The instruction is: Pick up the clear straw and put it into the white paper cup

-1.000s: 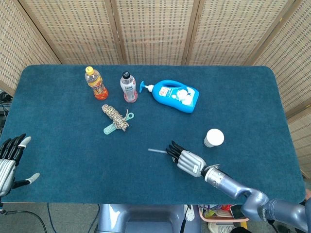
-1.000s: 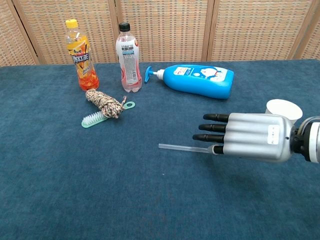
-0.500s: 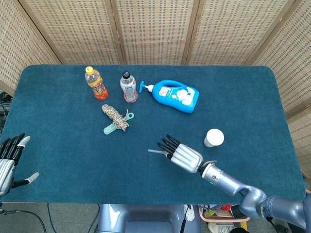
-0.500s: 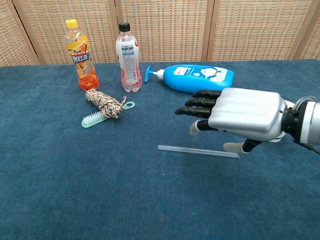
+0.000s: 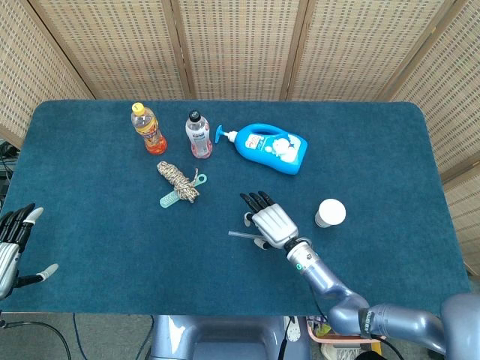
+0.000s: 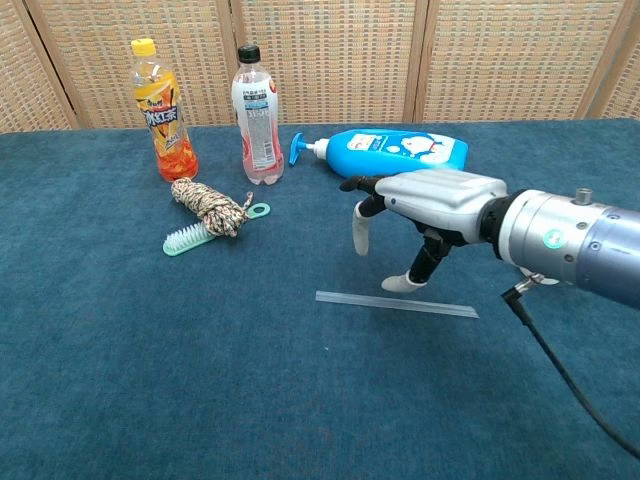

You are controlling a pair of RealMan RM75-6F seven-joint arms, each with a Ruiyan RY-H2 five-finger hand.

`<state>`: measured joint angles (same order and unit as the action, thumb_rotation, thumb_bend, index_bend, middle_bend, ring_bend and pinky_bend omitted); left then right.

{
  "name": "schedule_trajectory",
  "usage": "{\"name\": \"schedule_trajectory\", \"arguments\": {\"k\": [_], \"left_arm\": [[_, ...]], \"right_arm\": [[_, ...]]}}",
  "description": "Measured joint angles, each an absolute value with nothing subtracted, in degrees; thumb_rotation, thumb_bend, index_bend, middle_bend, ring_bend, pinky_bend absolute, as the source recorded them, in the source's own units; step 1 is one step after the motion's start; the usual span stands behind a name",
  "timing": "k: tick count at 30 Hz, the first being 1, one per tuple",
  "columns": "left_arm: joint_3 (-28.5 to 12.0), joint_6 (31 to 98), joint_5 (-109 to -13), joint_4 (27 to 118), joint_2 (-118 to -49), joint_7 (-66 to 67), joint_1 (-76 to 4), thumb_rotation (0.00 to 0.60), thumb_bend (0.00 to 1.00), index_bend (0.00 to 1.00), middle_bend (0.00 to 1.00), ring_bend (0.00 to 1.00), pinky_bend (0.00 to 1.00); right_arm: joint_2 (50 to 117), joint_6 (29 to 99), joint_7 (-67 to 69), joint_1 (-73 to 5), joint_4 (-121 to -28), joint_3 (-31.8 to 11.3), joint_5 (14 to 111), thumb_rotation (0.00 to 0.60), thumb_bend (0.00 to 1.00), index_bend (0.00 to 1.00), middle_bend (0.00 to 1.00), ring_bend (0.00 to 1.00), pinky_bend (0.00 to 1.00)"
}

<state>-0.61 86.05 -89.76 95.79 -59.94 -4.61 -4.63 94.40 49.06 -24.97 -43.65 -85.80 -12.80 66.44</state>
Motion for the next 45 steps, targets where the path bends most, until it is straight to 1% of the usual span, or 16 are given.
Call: {"name": "schedule_trajectory", "arguments": {"k": [5, 9, 12, 23, 30, 39, 45], "left_arm": [[-0.64, 85.6, -89.5, 95.69, -59.76, -5.16, -4.83, 0.6, 0.16, 0.0, 0.0, 0.0, 0.0], [-0.62, 85.42, -89.45, 95.61, -59.56, -5.85, -4.91, 0.6, 0.16, 0.0, 0.0, 0.0, 0.0], [-0.62, 85.33, -89.45, 95.56, -59.46, -6.15, -4.97, 0.6, 0.16, 0.0, 0.0, 0.0, 0.0], [-0.67, 85.14, -89.21, 95.62, -59.26, -6.51, -5.08, 0.6, 0.16, 0.0, 0.0, 0.0, 0.0], [-0.72, 85.07, -89.07, 95.53, -59.3, -6.55, -5.13, 0.6, 0.16, 0.0, 0.0, 0.0, 0.0], [-0.81, 84.78, -88.9, 95.57, -59.35, -6.35, -5.32, 0.6, 0.16, 0.0, 0.0, 0.0, 0.0], [-0.85, 84.77, -88.76, 95.69, -59.3, -6.4, -5.33, 0.6, 0.16, 0.0, 0.0, 0.0, 0.0]], "right_arm": [[98.16, 50.18, -30.71, -45.02, -86.61, -14.22, 56.07, 0.6, 0.32, 0.49, 0.0, 0.0, 0.02], [101.46, 52.79, -37.12, -47.04, -86.55, -14.87, 48.23, 0.6, 0.32, 0.49, 0.0, 0.0, 0.02], [103.05, 54.39, -39.19, -48.48, -86.2, -15.15, 45.35, 0.6, 0.34, 0.49, 0.0, 0.0, 0.02], [105.51, 55.27, -39.09, -49.8, -82.98, -14.69, 42.71, 0.6, 0.35, 0.5, 0.0, 0.0, 0.02], [106.94, 55.12, -38.43, -50.31, -79.23, -13.78, 43.03, 0.6, 0.39, 0.5, 0.0, 0.0, 0.02], [106.93, 54.13, -37.56, -50.48, -77.47, -13.58, 42.08, 0.6, 0.4, 0.5, 0.0, 0.0, 0.02], [106.8, 53.77, -37.75, -50.57, -77.13, -12.39, 42.52, 0.6, 0.42, 0.51, 0.0, 0.0, 0.02]]}}
